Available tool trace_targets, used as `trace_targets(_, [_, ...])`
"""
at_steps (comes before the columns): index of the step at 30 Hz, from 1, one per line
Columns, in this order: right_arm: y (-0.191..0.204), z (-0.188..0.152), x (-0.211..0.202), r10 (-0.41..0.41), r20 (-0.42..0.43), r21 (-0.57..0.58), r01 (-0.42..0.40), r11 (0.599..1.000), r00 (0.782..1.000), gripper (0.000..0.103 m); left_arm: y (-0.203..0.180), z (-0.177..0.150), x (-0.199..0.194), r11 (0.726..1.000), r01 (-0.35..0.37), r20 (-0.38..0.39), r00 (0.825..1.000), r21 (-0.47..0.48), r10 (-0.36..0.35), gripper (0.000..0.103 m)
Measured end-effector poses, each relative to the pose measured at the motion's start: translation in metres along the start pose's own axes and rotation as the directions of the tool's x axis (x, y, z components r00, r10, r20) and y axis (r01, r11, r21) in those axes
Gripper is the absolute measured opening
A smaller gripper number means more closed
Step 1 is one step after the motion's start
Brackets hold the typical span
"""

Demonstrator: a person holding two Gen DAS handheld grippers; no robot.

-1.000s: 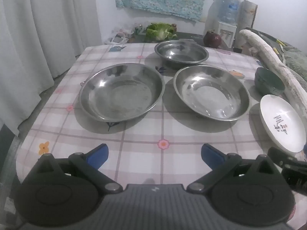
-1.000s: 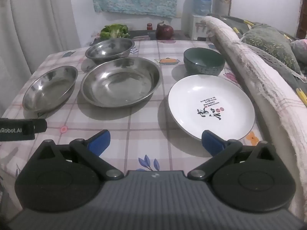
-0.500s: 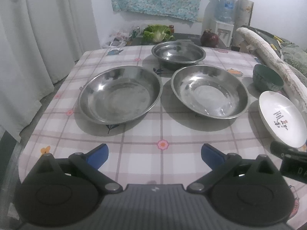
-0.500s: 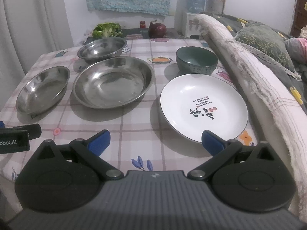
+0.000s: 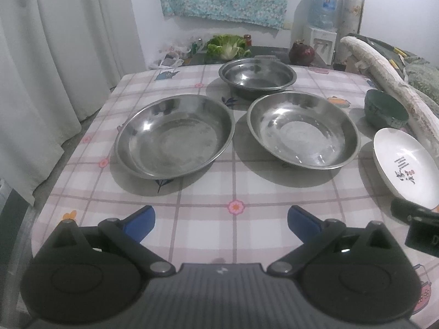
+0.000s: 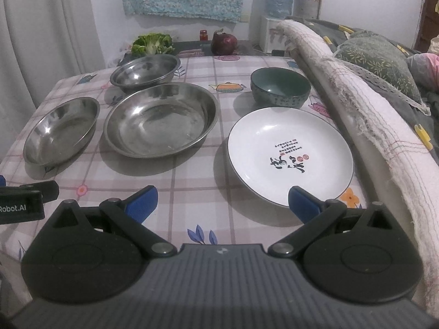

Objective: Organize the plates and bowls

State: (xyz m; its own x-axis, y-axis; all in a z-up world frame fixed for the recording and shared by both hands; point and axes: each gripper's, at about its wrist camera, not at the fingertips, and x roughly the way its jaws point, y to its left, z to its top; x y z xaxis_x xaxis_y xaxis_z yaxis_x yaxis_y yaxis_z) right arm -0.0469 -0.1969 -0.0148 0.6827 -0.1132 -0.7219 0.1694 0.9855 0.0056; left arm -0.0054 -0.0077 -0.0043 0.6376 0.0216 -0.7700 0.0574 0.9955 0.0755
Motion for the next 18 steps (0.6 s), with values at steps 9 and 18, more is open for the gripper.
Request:
trace_targets(9, [0.0012, -0.0001, -0.0005, 0.002, -0.002, -0.004, -0.002, 1.0, 1.0, 0.102, 0.0025, -0.0003, 0.0006, 1.0, -0.004, -0.002, 1.0, -0.003, 0.004, 0.103])
trace_targets(18, [0.0023, -0.0003, -0.0011, 0.001, -0.002, -0.006, -0.001, 1.0, 1.0, 0.102, 0.0038, -0.0003, 0.0007, 1.0, -0.004, -0.005, 1.0, -0.003, 0.004, 0.103])
